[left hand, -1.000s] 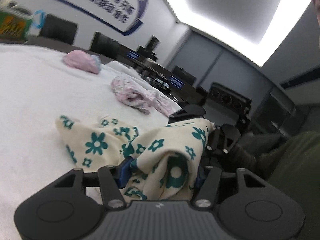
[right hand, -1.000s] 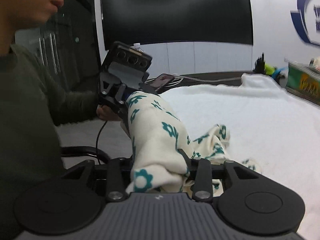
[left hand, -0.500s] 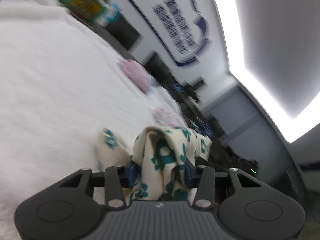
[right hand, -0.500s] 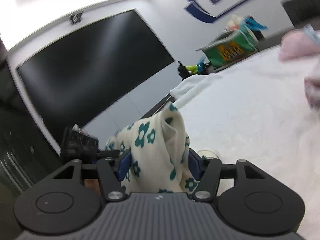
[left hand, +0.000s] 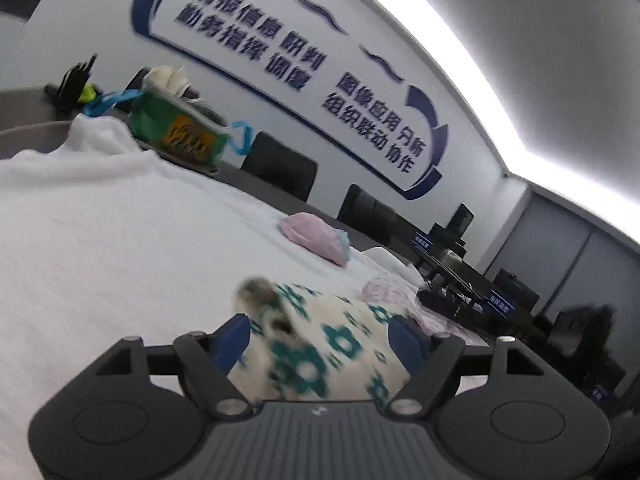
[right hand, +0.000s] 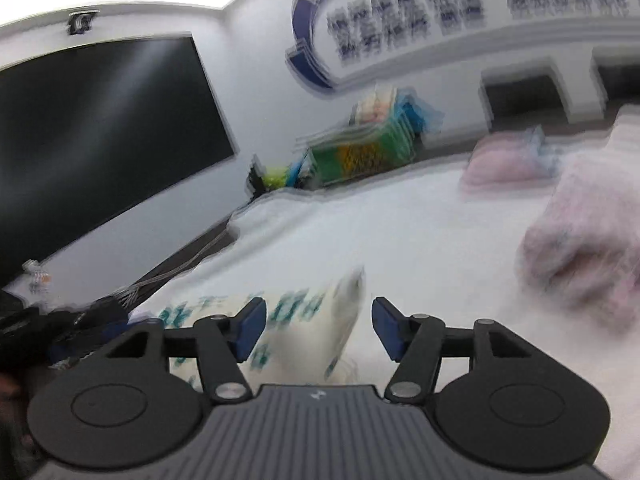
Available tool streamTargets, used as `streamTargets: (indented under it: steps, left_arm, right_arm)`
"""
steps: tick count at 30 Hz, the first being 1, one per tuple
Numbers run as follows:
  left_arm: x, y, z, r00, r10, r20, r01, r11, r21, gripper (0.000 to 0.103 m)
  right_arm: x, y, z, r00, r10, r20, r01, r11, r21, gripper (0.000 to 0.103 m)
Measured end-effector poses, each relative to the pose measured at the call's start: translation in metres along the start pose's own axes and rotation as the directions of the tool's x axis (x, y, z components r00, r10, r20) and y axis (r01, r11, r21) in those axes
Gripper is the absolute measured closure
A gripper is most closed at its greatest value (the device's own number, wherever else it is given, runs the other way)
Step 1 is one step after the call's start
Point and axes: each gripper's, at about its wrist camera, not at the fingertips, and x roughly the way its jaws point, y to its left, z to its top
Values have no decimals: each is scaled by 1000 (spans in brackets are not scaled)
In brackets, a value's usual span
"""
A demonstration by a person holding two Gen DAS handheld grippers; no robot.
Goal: Fold clothes
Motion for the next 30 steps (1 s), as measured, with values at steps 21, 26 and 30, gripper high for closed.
streamTargets:
  steps: [21, 26, 30]
  left_arm:
    - [8, 8, -32, 992, 107, 73, -105, 994, -23, 25]
    - [19, 11, -37, 997, 72, 30, -69, 995, -78, 40]
    - [18, 13, -40, 995, 92, 34, -87, 987, -135, 57]
  right_arm:
    - [71, 51, -25, 964, 25, -264, -62, 989, -131, 61]
    - [63, 52, -21, 971, 67, -231, -97, 988, -119, 60]
    - [56, 52, -18, 974, 101, -204, -125, 986, -110, 60]
